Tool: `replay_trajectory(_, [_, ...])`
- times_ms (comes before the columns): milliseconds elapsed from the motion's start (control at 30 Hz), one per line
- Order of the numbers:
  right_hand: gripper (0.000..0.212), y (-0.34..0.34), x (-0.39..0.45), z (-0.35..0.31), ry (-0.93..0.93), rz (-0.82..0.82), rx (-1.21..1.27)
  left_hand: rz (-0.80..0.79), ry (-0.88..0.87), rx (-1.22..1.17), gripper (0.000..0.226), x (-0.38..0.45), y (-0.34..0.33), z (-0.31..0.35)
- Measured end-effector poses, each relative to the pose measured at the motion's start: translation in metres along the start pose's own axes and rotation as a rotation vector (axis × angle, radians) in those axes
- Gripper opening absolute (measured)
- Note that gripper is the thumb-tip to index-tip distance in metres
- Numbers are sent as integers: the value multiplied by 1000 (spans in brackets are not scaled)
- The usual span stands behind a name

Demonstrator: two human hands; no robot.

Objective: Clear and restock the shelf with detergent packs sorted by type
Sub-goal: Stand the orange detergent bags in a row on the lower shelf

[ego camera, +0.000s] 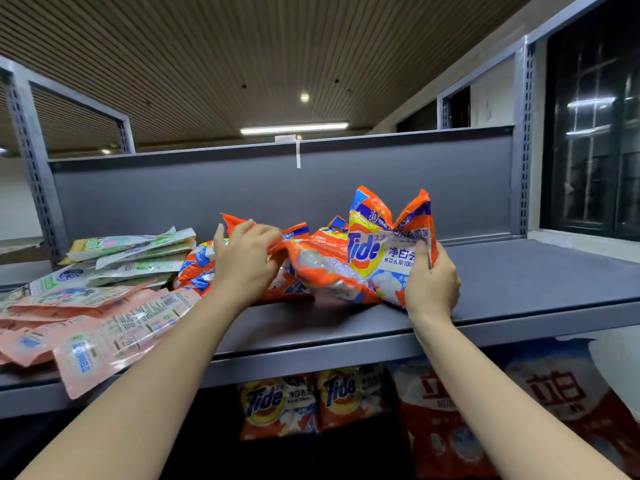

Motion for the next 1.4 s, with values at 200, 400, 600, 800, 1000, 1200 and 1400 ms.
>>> replay_trajectory(200, [29,1,0,0,4,-9,3,354,-3,-32,19,10,21,34])
replay_trajectory(400, [29,1,-2,-1,22,-29,-2,169,281,-129,41,0,-13,12])
replay_trajectory(600, [26,0,-3,-2,16,-25,2,85,682,-749,90,-27,-27,-13])
replay_trajectory(800, [32,1,-10,-4,47,-24,4,-169,1130,-1228,42,-37,-19,-6])
replay_trajectory(1000, [32,11,-20,-13,80,2,-29,-206,1110,-1126,35,-43,-9,1])
replay_trajectory(1200, [32,39,-28,-25,108,52,-21,157,998,-804,41,-59,13,19])
replay_trajectory(1400, [36,74,-40,-19,100,107,128,460,858,-594,34,-95,46,37])
Point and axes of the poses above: each hand's wrist, its own x-axis towards the middle knuckle, its own y-axis out of the back of the hand, z = x × y, the point moved 3 cm from there along x, towards the middle knuckle, and after that the axes turned 1 degree about -z, right-handed, at the moved point
